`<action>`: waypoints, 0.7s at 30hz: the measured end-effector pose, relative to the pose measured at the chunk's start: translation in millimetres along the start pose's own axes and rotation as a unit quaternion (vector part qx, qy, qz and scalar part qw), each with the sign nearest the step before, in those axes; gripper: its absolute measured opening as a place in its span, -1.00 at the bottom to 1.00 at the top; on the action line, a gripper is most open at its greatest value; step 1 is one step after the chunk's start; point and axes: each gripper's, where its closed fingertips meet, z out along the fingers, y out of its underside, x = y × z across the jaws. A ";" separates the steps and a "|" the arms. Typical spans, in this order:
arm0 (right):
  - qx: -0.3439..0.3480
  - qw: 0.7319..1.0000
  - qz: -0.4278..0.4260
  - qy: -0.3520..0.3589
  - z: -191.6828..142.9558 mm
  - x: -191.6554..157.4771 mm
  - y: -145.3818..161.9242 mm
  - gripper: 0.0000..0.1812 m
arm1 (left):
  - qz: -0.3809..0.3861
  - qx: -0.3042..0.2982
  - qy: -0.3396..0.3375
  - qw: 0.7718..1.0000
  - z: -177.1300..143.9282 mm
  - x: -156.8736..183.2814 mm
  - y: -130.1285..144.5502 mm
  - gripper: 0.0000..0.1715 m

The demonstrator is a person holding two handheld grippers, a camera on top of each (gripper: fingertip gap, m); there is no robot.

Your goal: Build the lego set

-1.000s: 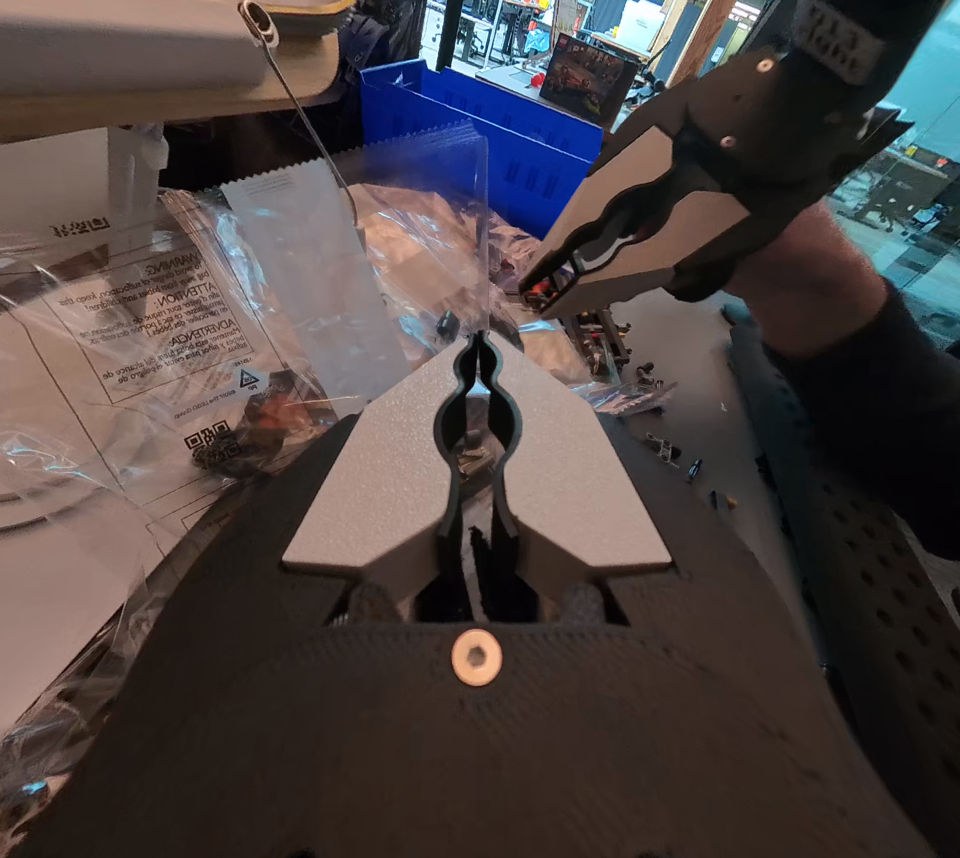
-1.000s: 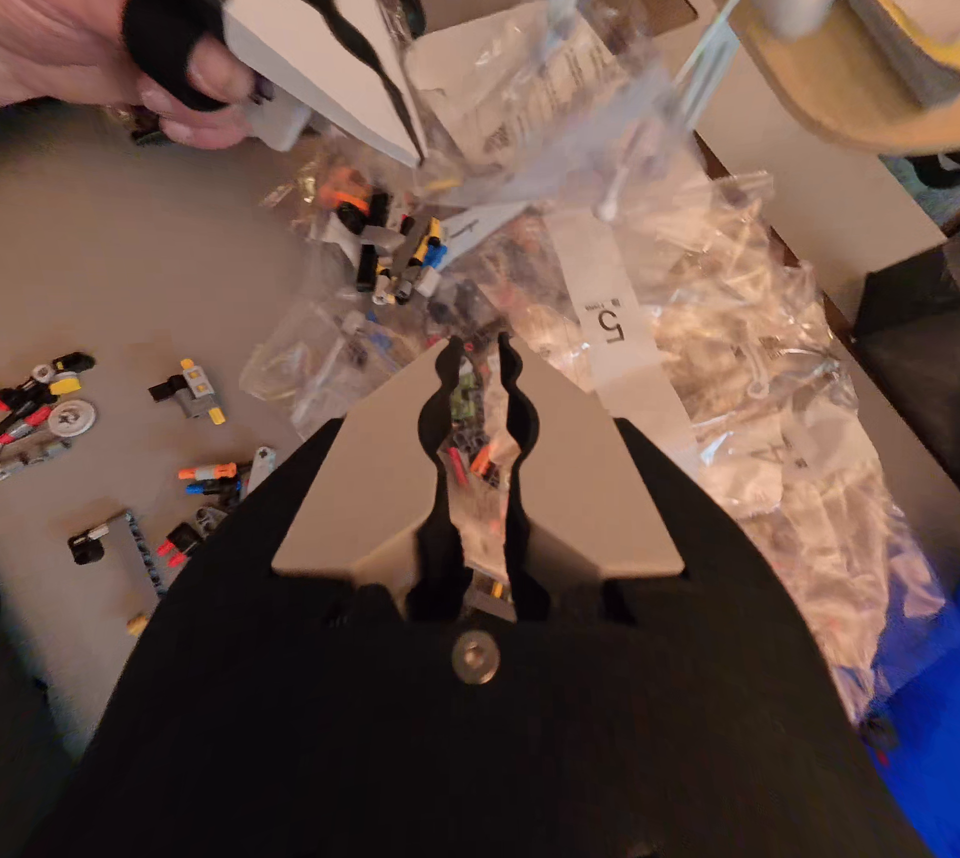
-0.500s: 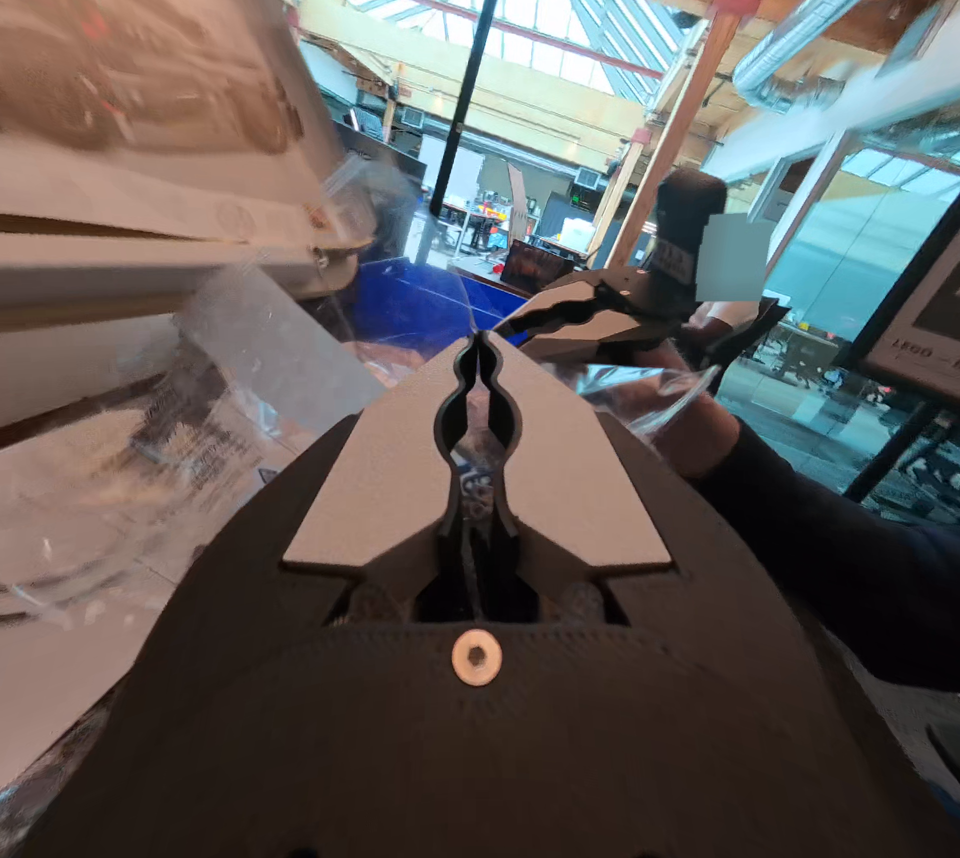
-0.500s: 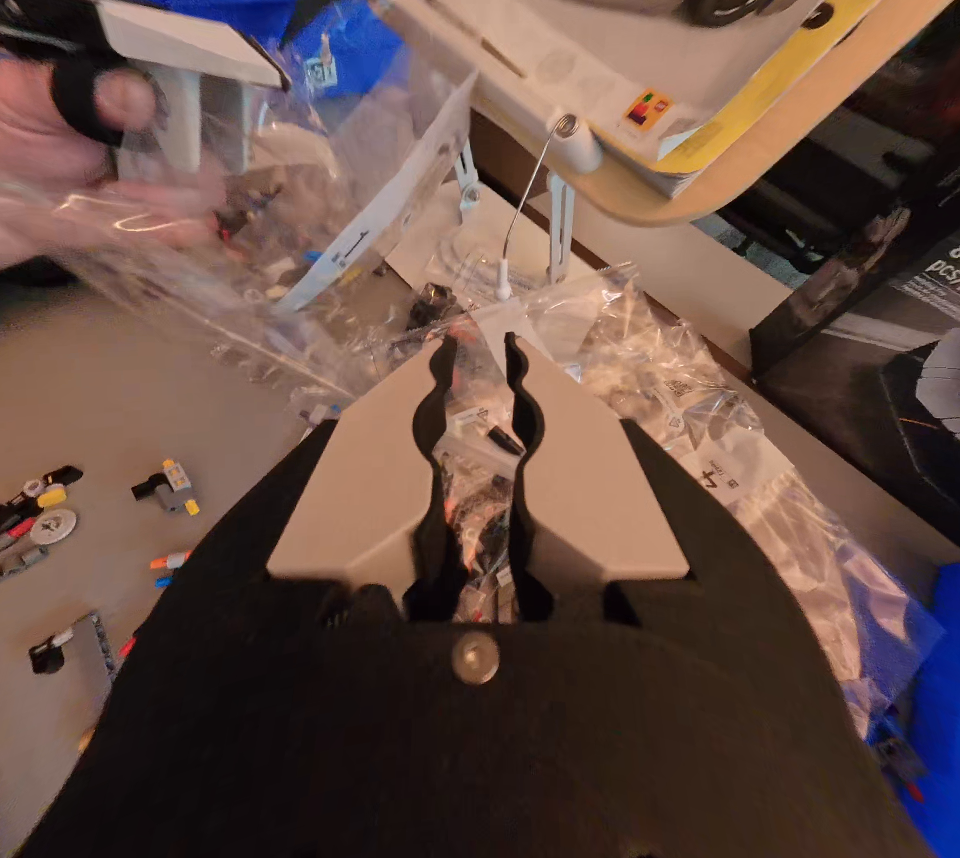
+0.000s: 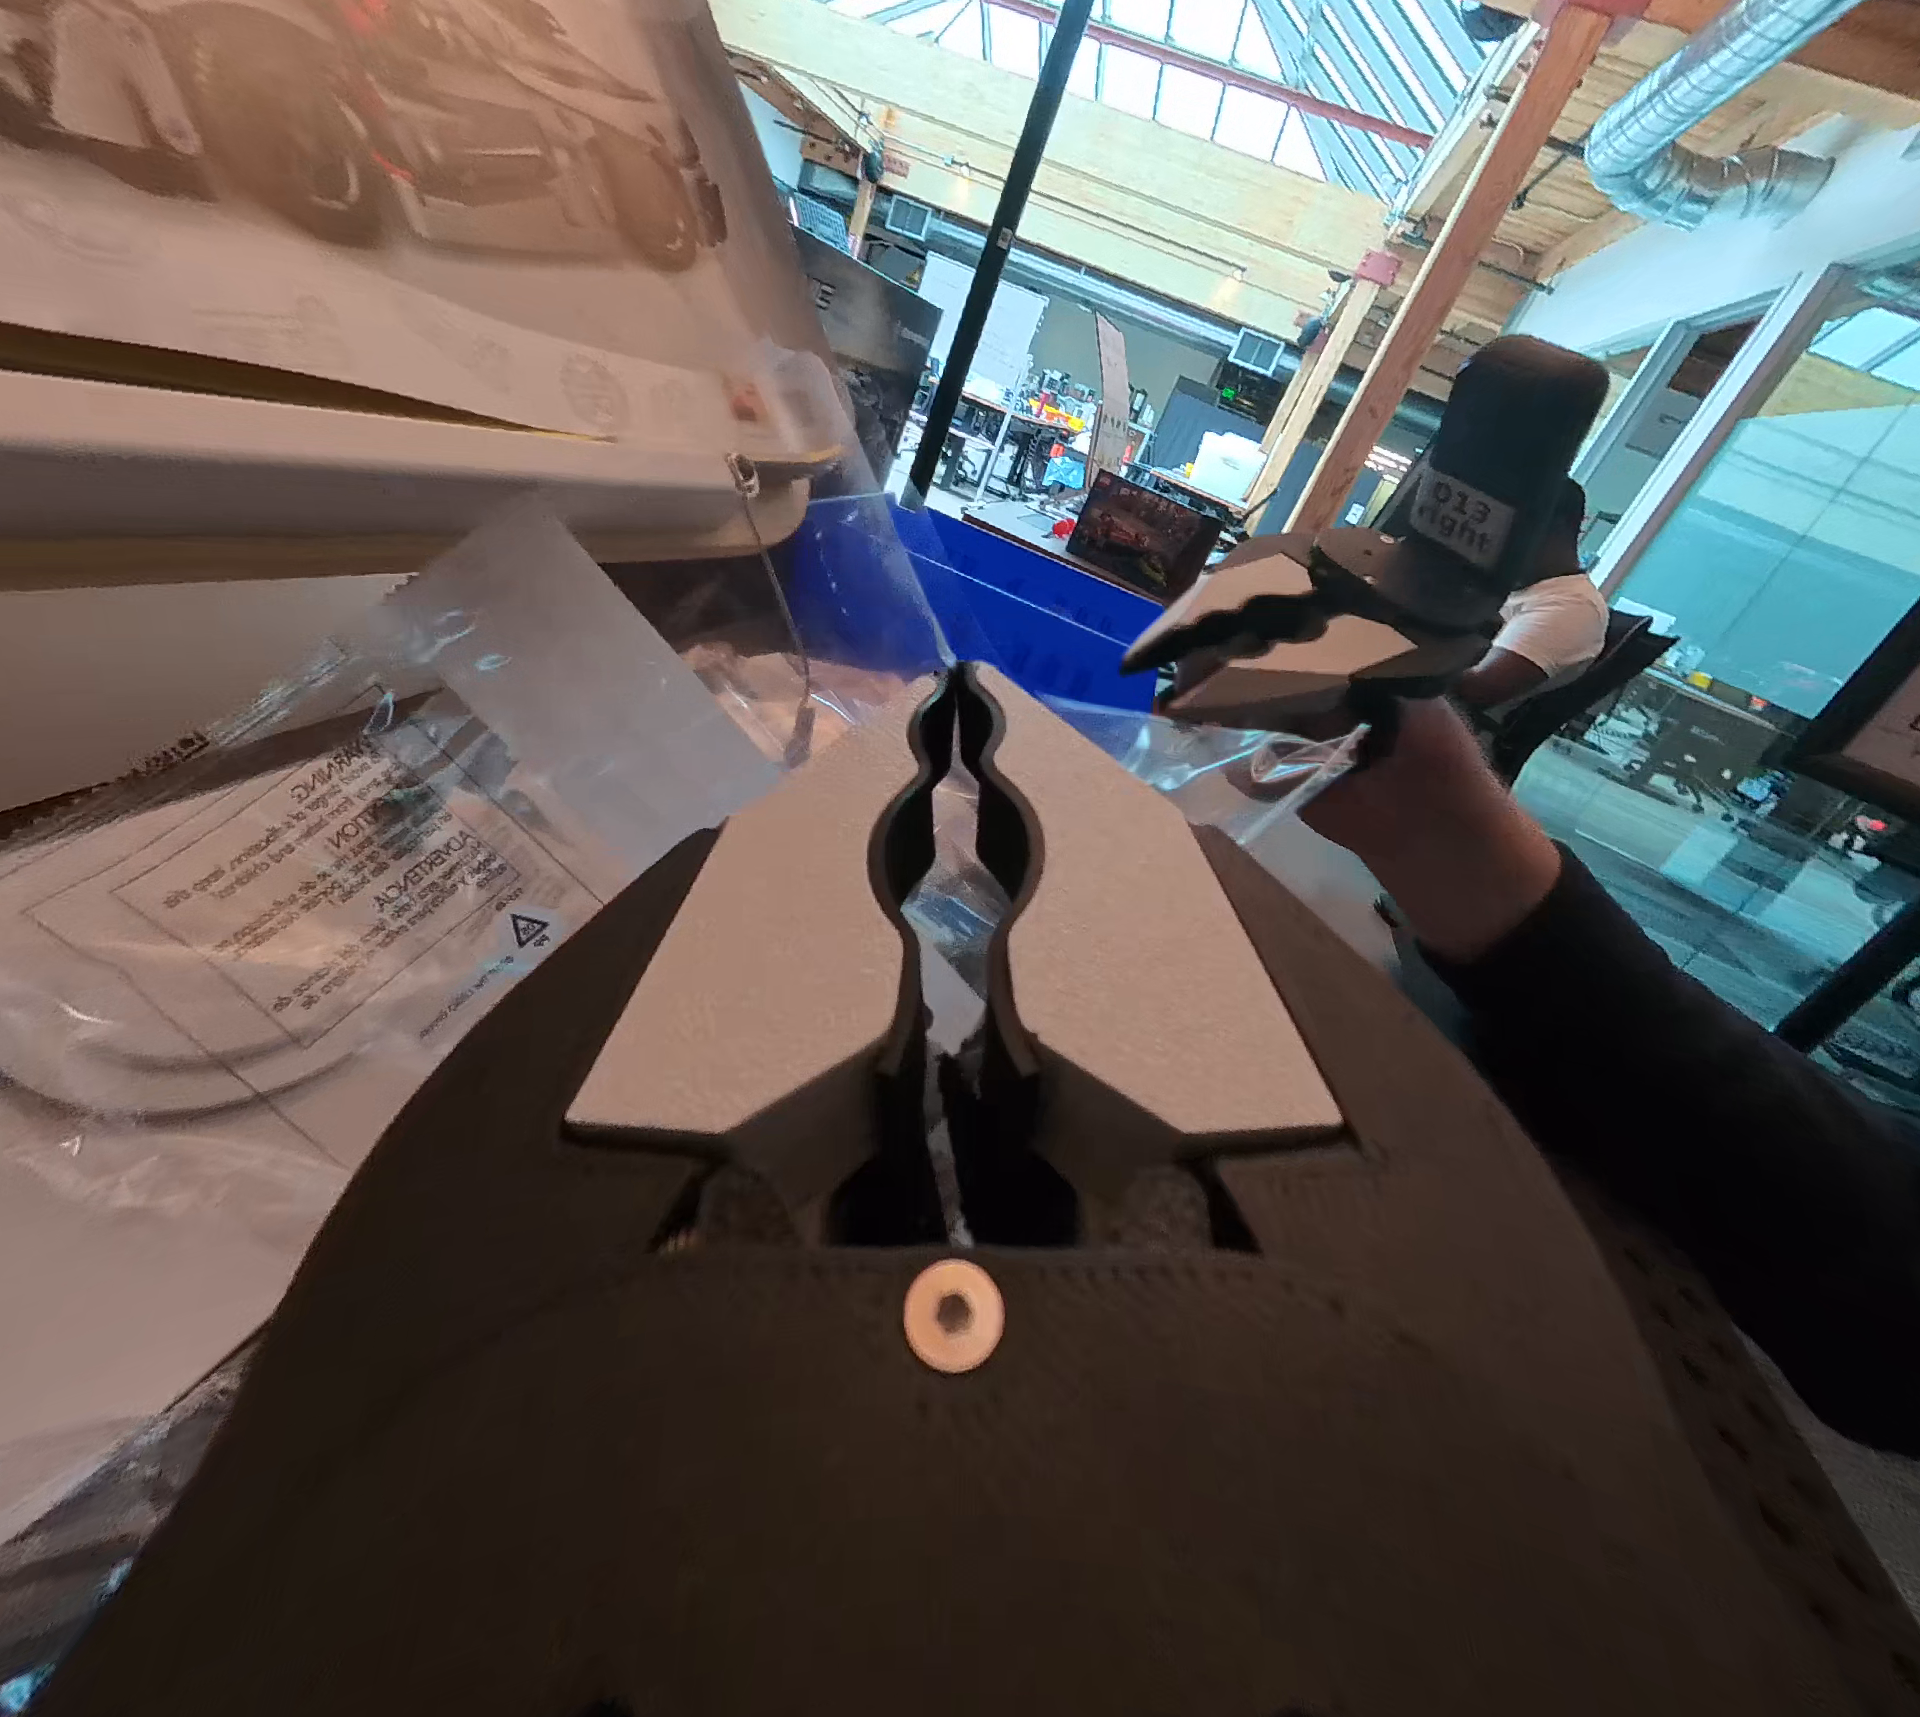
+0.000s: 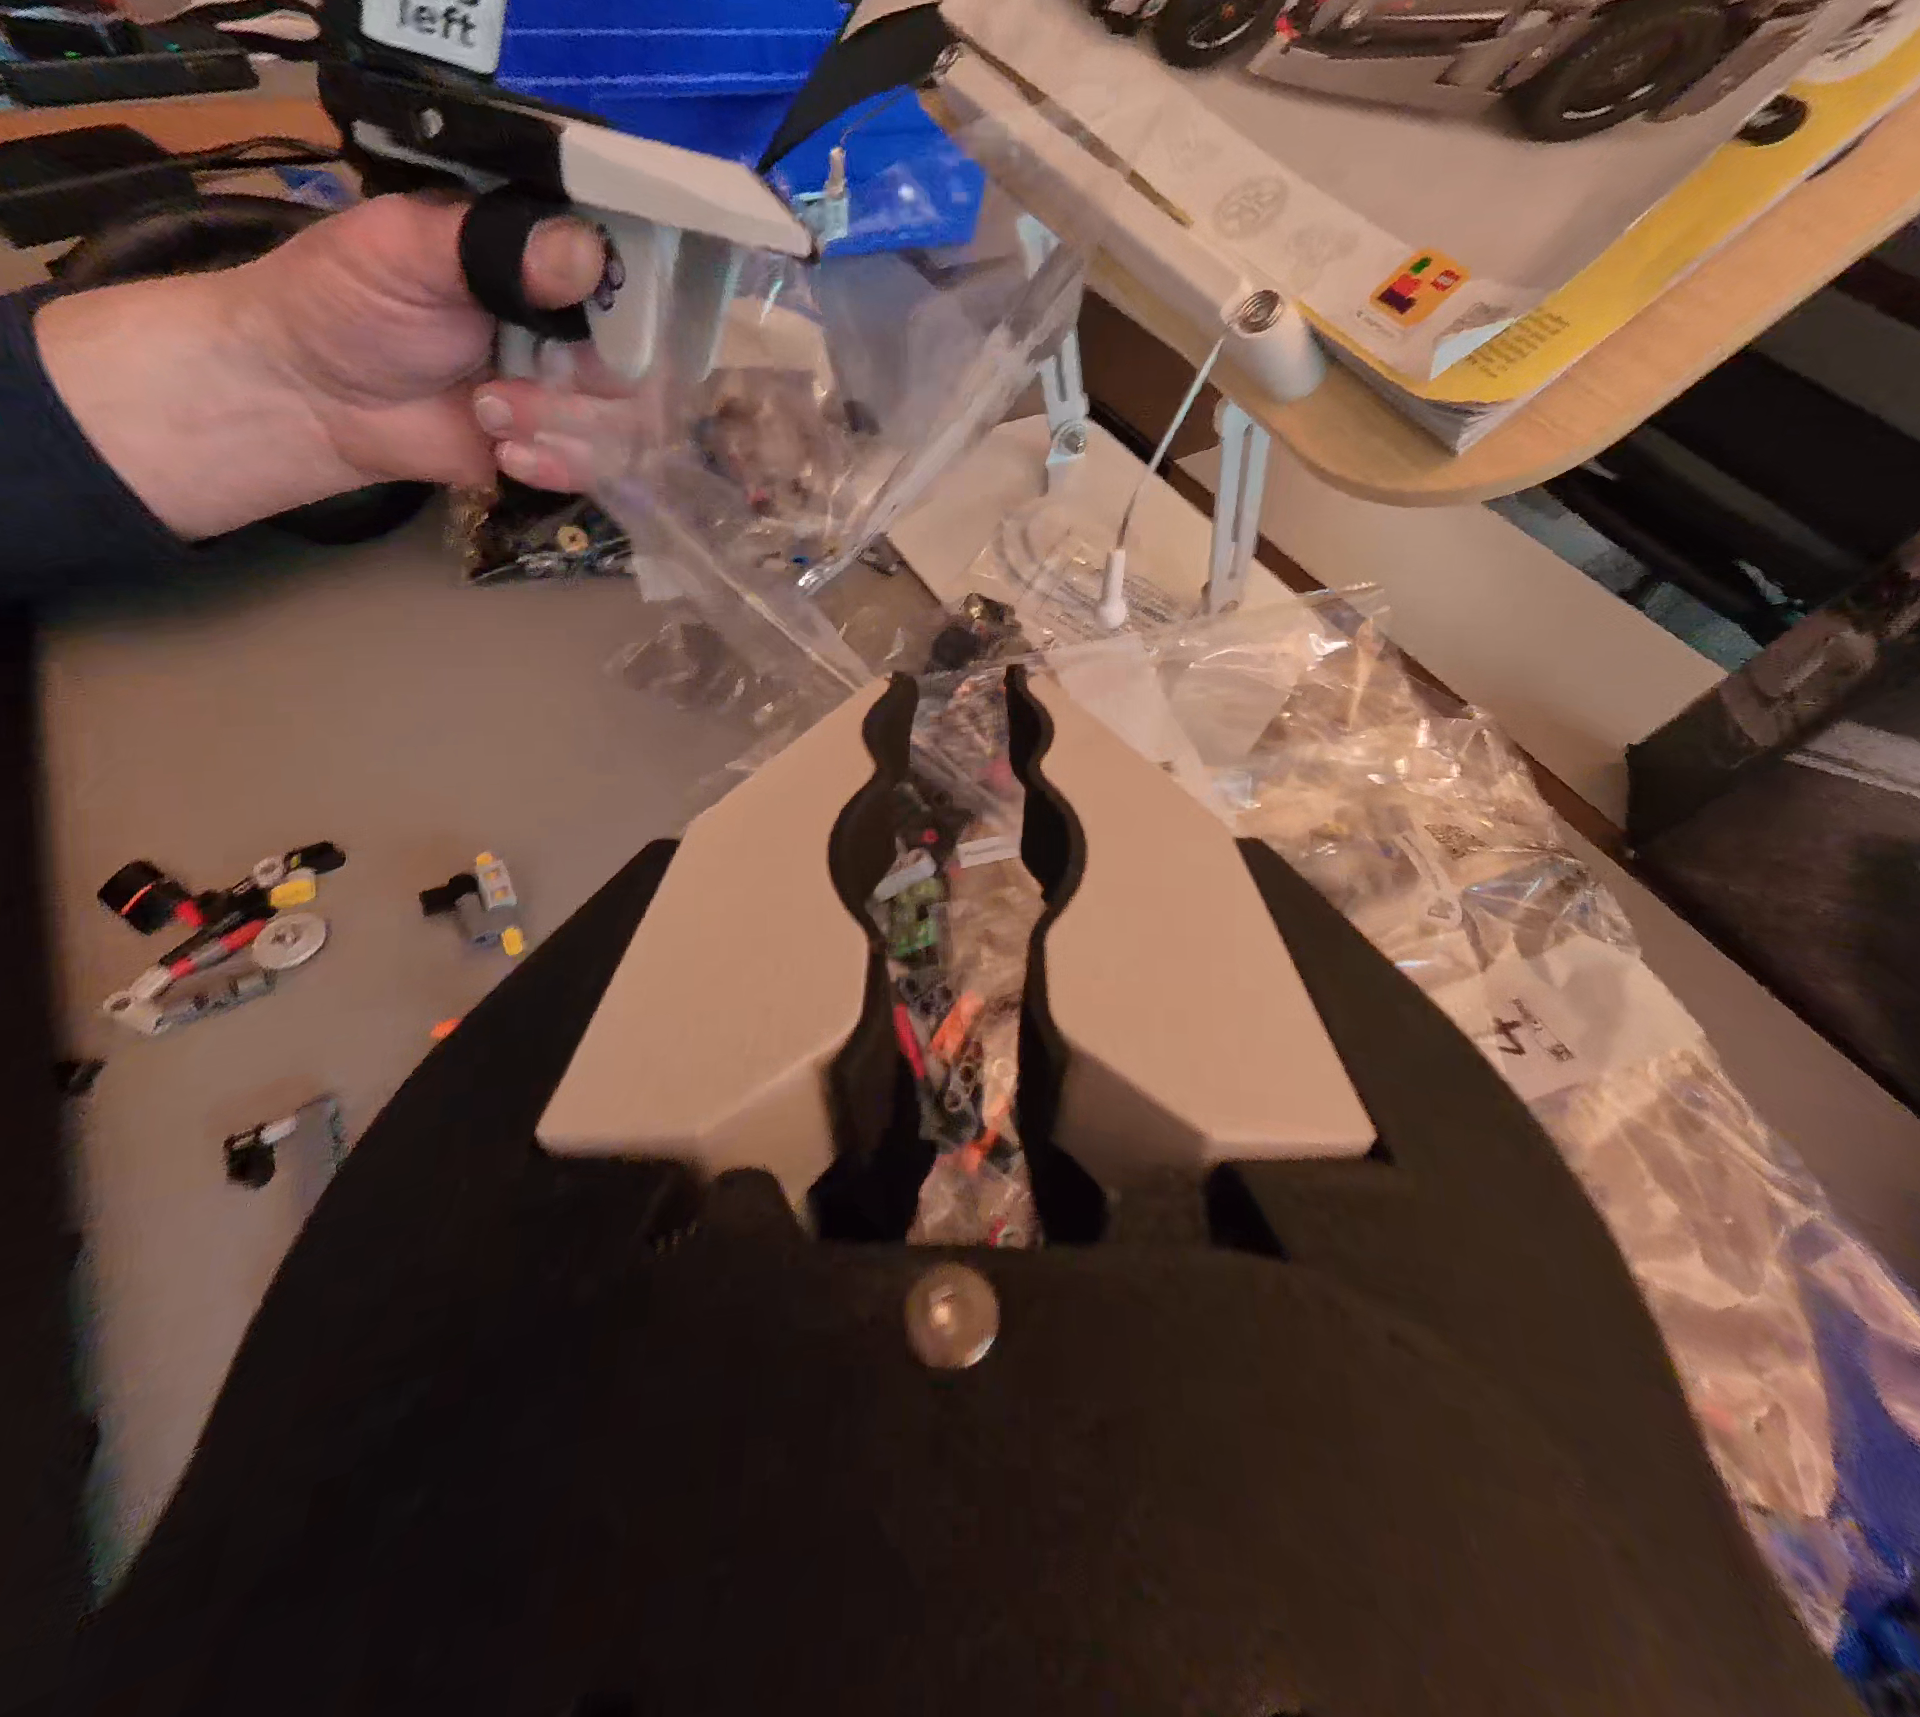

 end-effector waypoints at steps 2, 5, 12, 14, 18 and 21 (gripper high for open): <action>-0.025 0.999 -0.007 -0.037 1.5 -11.6 11.1 -0.83 | 0.000 0.003 -0.005 1.000 -0.5 -1.5 -0.6 -1.00; -0.103 0.994 -0.031 -0.006 7.1 -1.8 42.4 -0.91 | 0.001 0.006 -0.011 1.000 -0.3 -3.1 -0.8 -1.00; -0.147 0.988 0.013 -0.041 7.8 -0.6 72.4 -0.99 | -0.008 0.023 -0.031 0.999 -5.5 -12.4 -4.9 -1.00; -0.185 0.979 -0.003 -0.082 15.2 -19.8 87.1 -0.99 | -0.010 0.026 -0.033 0.999 -6.3 -13.5 -6.1 -1.00; -0.288 0.950 -0.035 -0.119 33.8 -40.8 125.7 -0.81 | -0.011 0.029 -0.035 0.999 -7.0 -15.0 -6.9 -1.00; -0.322 0.937 -0.048 -0.130 38.5 -49.3 137.4 -0.81 | -0.012 0.029 -0.036 0.999 -7.4 -15.9 -7.1 -1.00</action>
